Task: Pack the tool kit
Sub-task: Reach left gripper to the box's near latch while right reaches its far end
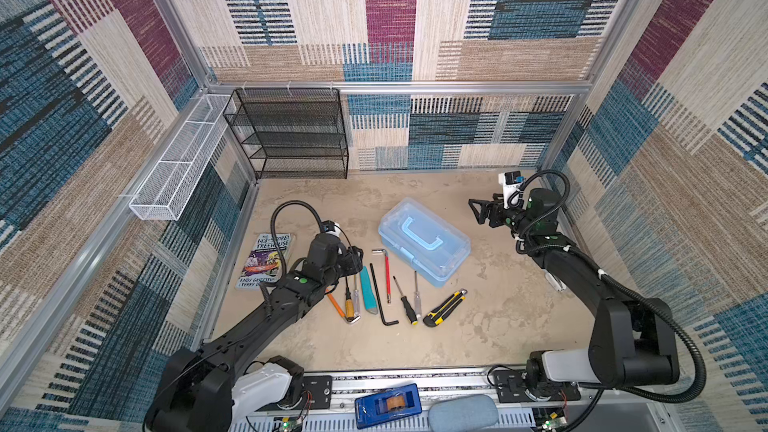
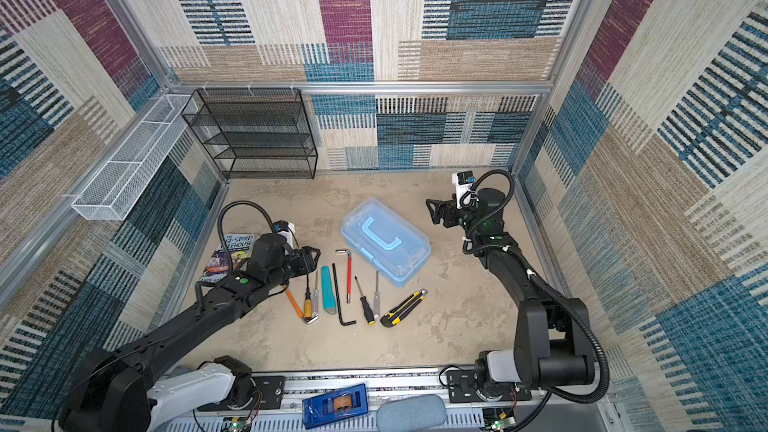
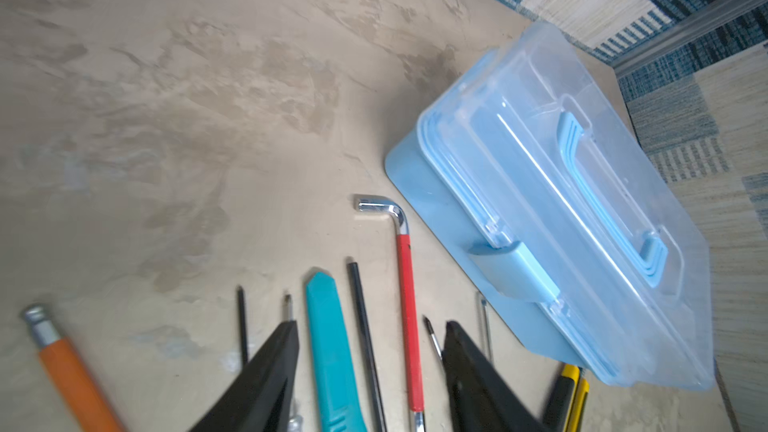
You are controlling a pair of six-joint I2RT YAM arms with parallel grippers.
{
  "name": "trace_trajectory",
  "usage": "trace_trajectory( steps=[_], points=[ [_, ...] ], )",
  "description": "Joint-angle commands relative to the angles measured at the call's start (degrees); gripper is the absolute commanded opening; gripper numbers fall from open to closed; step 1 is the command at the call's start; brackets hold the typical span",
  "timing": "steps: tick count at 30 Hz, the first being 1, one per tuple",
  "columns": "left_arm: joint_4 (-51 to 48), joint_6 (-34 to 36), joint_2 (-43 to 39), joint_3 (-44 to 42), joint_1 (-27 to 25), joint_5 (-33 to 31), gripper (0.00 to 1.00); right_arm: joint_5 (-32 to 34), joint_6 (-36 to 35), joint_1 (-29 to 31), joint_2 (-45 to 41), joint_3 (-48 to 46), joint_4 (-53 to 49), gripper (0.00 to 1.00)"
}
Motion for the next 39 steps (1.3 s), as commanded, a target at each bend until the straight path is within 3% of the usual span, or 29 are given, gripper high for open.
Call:
trace_trajectory(
  steps=[1, 9, 22, 39],
  points=[
    [1.05, -3.76, 6.54, 4.63, -3.17, 1.41, 0.54, -1.99, -1.26, 1.46, 0.4, 1.46, -4.19, 0.96],
    [5.22, -8.02, 18.25, 11.43, -5.26, 8.73, 0.49, -0.06, -8.03, 5.16, 3.53, 6.34, -14.38, 0.98],
    [3.04, -6.43, 29.64, 22.96, -5.23, 13.16, 0.44, -2.31, -4.31, 5.41, 4.38, 4.43, -12.73, 0.98],
    [-0.2, -7.04, 47.81, 47.29, -4.73, 20.17, 0.46, 3.22, -3.23, 5.38, 4.61, 4.62, -16.35, 0.97]
  ],
)
